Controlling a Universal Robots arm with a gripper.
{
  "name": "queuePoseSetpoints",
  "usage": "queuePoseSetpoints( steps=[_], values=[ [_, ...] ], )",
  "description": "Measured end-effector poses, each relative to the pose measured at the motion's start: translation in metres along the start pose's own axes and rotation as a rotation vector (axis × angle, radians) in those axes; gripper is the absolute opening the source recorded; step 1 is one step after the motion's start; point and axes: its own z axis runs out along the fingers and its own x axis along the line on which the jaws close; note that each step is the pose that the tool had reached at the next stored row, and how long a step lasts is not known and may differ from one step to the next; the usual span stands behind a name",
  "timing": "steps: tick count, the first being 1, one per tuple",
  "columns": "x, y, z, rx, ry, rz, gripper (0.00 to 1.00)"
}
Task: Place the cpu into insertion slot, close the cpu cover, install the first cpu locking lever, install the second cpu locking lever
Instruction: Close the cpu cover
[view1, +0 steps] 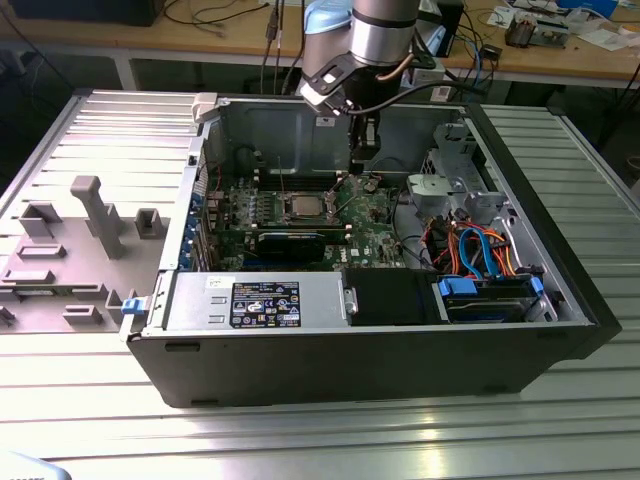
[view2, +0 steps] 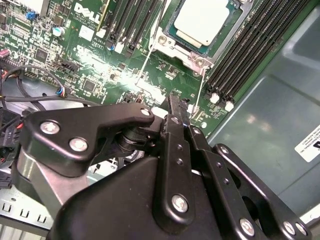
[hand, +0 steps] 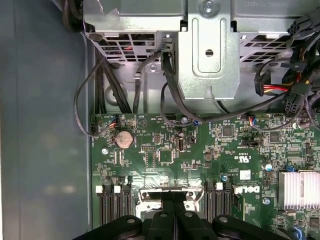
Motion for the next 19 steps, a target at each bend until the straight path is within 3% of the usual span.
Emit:
queuePoseSetpoints(
  steps=[19],
  values=[
    [0.0000,0.0053,0.0002,0.0001,0.0000,0.000,0.11]
  ],
)
